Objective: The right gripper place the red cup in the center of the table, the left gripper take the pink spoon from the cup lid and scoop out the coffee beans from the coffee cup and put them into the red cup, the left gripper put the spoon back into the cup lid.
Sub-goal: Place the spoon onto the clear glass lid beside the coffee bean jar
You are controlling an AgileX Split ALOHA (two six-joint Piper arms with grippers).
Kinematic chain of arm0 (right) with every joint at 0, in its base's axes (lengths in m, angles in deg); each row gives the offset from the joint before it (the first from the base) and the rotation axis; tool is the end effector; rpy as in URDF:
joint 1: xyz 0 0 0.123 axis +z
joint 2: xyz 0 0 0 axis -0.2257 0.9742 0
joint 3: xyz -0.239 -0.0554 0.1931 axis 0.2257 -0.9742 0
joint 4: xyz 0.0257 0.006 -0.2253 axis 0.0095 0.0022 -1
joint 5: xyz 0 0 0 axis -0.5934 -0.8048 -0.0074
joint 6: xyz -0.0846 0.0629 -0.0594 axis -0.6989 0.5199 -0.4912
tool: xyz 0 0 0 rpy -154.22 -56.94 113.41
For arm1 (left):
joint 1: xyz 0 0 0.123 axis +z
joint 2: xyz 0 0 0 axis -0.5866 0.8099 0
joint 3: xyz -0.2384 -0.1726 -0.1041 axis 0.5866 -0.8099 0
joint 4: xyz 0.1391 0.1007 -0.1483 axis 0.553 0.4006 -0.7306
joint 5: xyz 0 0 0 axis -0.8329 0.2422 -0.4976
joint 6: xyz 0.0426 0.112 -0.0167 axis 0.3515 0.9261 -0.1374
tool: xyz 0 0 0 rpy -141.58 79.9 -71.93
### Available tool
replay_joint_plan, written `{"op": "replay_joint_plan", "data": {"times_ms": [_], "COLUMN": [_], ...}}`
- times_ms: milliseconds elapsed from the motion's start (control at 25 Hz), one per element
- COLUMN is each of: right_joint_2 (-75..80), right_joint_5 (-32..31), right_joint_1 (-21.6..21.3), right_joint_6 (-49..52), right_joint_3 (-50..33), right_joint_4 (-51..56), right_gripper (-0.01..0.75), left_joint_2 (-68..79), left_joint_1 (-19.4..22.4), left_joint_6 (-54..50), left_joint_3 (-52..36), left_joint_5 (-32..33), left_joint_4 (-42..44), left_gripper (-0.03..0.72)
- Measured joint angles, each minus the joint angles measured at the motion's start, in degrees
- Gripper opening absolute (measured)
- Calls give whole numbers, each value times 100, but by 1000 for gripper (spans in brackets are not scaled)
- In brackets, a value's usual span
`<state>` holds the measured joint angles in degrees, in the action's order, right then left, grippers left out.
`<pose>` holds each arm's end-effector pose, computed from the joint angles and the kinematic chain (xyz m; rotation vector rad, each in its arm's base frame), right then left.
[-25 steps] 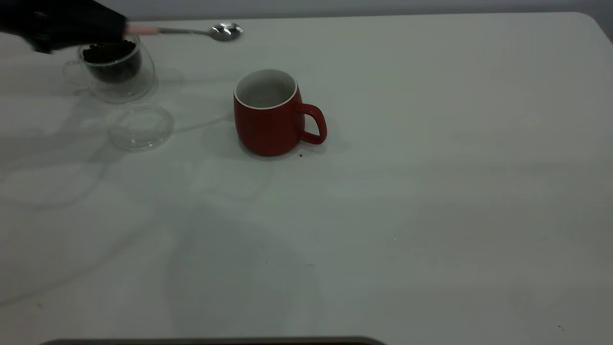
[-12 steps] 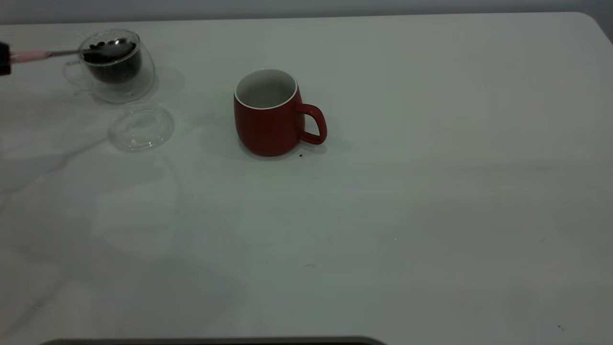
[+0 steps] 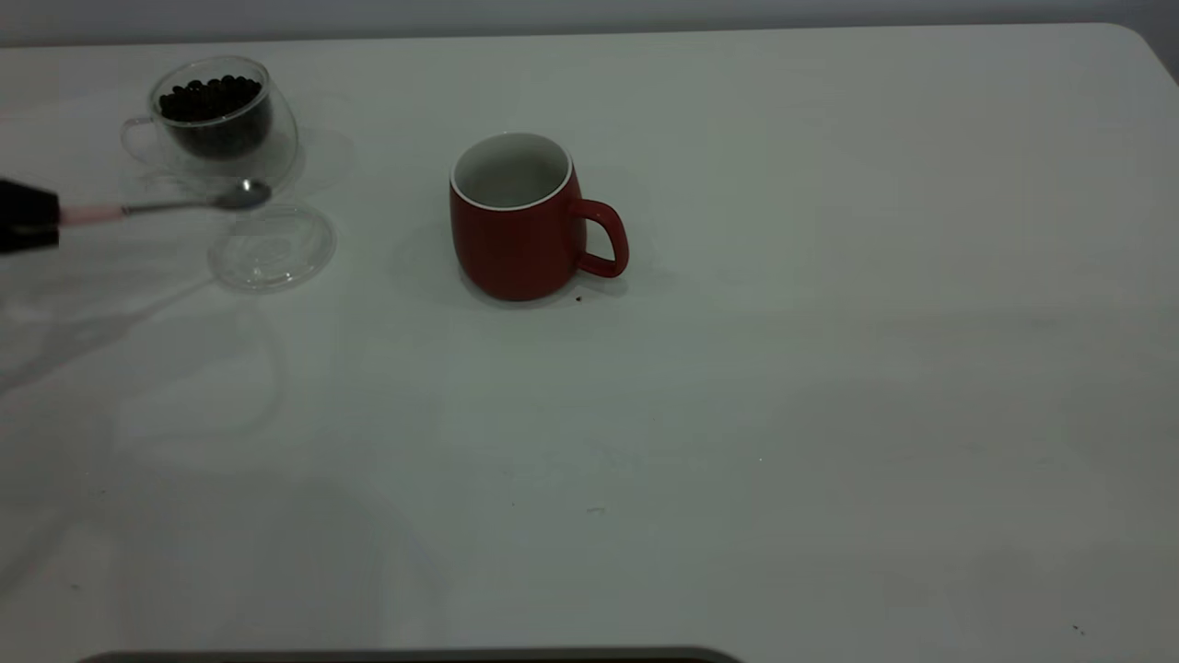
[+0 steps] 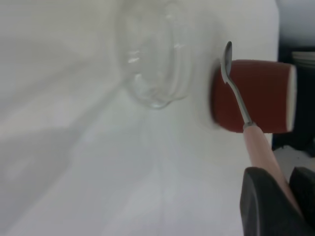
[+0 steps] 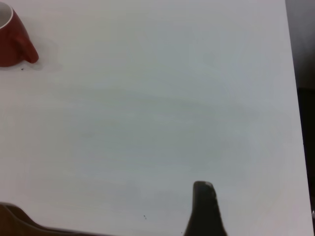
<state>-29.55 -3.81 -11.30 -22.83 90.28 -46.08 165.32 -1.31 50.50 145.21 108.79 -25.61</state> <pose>-0.0268 0.0056 0.2368 -0.1598 2.1631 0.0240 0.3554 0.1232 0.0328 -0.4401 2.4684 -1.2508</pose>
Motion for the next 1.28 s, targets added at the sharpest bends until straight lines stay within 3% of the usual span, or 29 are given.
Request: {"op": "replay_joint_plan", "data": {"times_ms": [400, 720, 1280], "right_joint_2": [0, 0, 0], "right_joint_5": [0, 0, 0], "right_joint_1": [0, 0, 0], "right_joint_6": [0, 0, 0], "right_joint_3": [0, 0, 0], "right_joint_4": [0, 0, 0], "right_gripper": [591, 591, 591], "left_joint_2": [301, 317, 534], "left_joint_1": [-23, -416, -581], "left_joint_6": [403, 649, 679], "left_joint_3": [0, 0, 0], "left_joint_5": [-265, -627, -701], "left_joint_4": [-402, -700, -868], "left_gripper": [123, 123, 123]}}
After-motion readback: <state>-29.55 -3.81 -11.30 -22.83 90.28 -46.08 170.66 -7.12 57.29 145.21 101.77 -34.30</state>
